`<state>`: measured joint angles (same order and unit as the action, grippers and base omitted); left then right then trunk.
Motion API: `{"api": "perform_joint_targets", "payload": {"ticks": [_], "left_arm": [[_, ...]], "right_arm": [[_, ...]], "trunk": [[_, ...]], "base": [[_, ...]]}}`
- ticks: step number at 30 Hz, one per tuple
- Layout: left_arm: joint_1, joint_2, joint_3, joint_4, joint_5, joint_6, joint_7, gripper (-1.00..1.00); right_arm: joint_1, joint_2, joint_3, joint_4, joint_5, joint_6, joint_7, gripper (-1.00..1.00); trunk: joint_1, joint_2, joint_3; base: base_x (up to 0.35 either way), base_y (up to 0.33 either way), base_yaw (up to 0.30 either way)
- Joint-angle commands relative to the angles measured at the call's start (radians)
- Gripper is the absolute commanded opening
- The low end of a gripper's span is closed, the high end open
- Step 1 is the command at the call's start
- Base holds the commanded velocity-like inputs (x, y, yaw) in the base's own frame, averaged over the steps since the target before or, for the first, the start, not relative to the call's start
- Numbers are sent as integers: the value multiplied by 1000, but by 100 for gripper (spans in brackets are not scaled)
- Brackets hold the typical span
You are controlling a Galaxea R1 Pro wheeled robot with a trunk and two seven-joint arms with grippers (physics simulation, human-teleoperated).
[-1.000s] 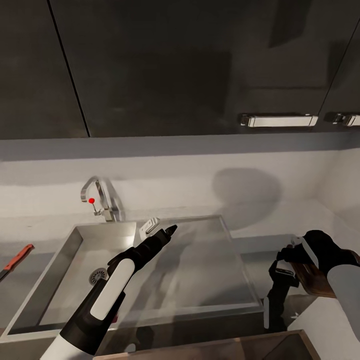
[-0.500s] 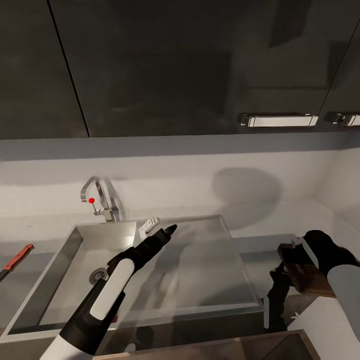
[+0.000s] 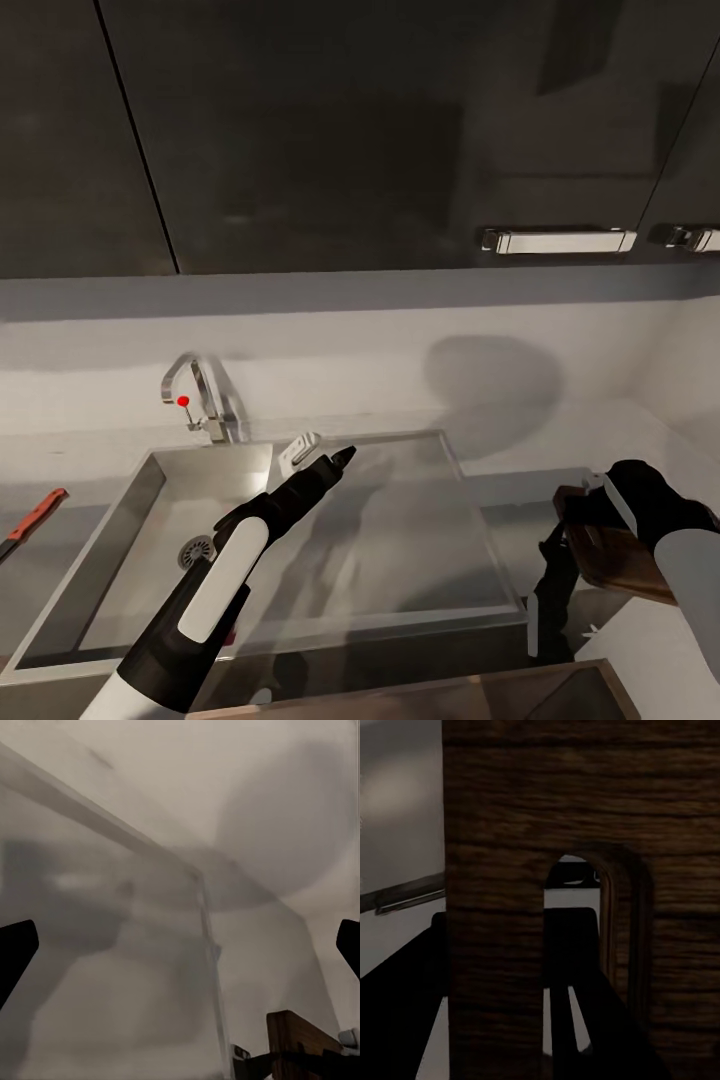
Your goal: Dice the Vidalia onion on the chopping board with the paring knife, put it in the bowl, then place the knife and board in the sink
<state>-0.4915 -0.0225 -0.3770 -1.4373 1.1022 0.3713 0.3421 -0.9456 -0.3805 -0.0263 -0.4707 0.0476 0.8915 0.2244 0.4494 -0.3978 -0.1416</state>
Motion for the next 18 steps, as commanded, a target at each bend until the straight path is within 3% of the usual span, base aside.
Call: {"api": "perform_joint_targets", "payload": {"ticks": [1, 6, 18], "left_arm": [[0, 0, -1, -8, 10, 1, 8, 100], [2, -1, -8, -57, 10, 3, 10, 100], [2, -1, -8, -56, 17, 3, 11, 100]], "right_arm": [[-1, 0, -3, -2, 5, 4, 4, -100], [-1, -1, -3, -17, 5, 6, 12, -100], [-1, 0, -3, -17, 5, 6, 12, -100]], "trunk": [[1, -2, -2], [1, -2, -2], [1, -2, -2]], "base": [[0, 0, 0], [0, 0, 0], [0, 0, 0]]}}
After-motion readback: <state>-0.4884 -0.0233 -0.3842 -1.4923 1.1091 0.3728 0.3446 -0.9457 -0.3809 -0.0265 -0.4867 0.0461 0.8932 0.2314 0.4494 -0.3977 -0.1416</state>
